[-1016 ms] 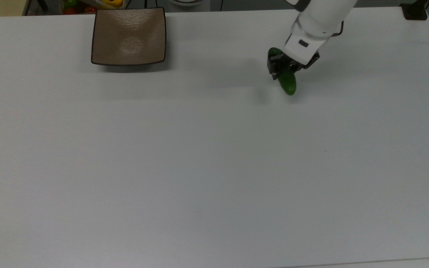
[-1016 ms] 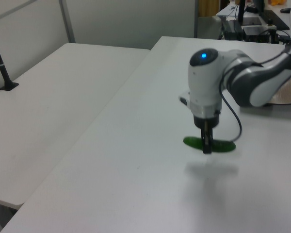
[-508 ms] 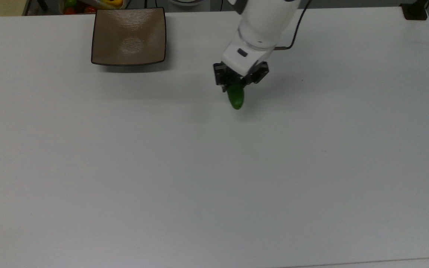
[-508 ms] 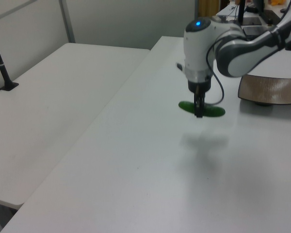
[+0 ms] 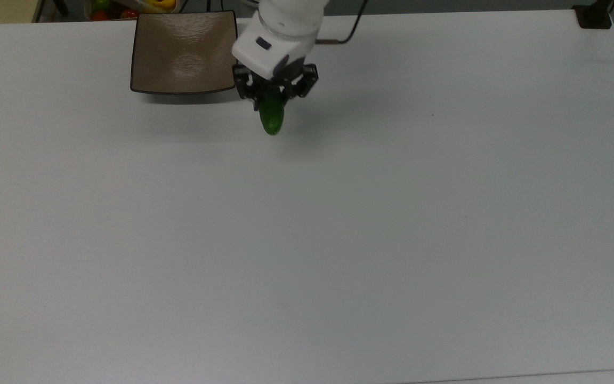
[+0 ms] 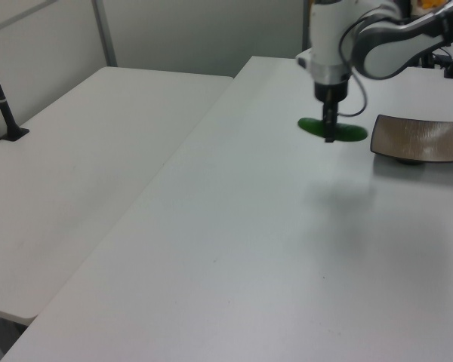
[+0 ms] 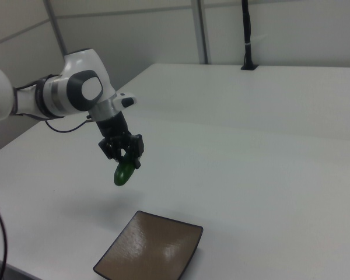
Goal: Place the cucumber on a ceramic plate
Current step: 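Lift the cucumber and carry it toward the brown square plate, then lower the cucumber onto the plate and open the gripper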
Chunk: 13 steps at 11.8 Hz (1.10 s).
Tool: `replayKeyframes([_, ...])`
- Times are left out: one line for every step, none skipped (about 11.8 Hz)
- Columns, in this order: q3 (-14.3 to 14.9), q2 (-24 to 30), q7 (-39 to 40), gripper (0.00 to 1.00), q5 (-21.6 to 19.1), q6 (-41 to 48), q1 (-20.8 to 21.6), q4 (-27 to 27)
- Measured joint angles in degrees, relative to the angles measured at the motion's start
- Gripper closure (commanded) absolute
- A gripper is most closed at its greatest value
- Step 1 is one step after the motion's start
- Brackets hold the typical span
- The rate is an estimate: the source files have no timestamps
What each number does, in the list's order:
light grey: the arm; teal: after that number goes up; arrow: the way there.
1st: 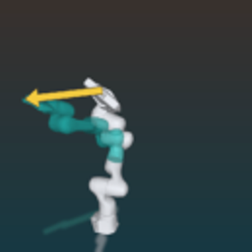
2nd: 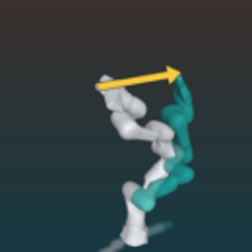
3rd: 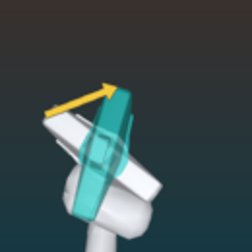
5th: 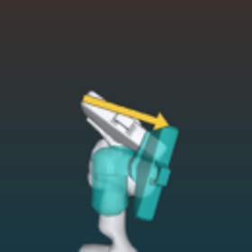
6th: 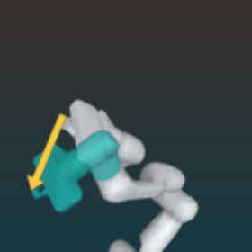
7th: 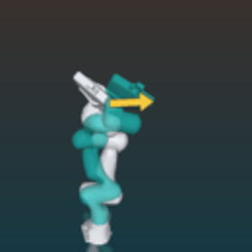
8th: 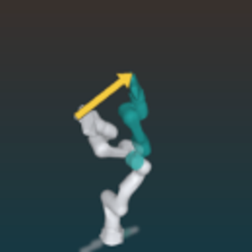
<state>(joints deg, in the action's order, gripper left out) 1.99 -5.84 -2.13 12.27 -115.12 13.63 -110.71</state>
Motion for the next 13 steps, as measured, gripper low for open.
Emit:
replayKeyframes([0.3,3.2,1.8,0.67,-0.1,0.1,-0.8,-3.1])
replayKeyframes([0.4,5.9,2.7,0.67,-0.1,0.3,-1.4,-6.0])
replayKeyframes([0.9,8.0,3.2,0.67,-0.1,0.4,-1.6,-8.7])
replayKeyframes([1.6,9.2,3.4,0.67,-0.1,0.4,-1.6,-10.8])
replayKeyframes([2.3,9.7,3.6,0.67,-0.1,0.4,-1.6,-12.5])
replayKeyframes([2.9,9.7,3.7,0.67,-0.1,0.4,-1.8,-14.0])
replayKeyframes([3.1,9.5,4.4,0.67,-0.1,0.4,-2.5,-15.6])
replayKeyframes([3.8,9.4,5.7,0.67,-0.1,0.4,-3.3,-16.8])
replayKeyframes([4.8,9.4,7.0,0.67,-0.1,0.4,-3.9,-17.4])
replayKeyframes([5.6,9.4,7.8,0.61,-0.1,0.4,-4.3,-17.8])
replayKeyframes([6.2,9.2,8.4,0.37,-0.1,0.5,-4.7,-18.5])
replayKeyframes([6.5,9.0,8.8,0.15,-0.1,0.6,-5.2,-19.2])
replayKeyframes([6.6,8.8,8.9,0.01,-0.1,0.7,-5.4,-19.6])
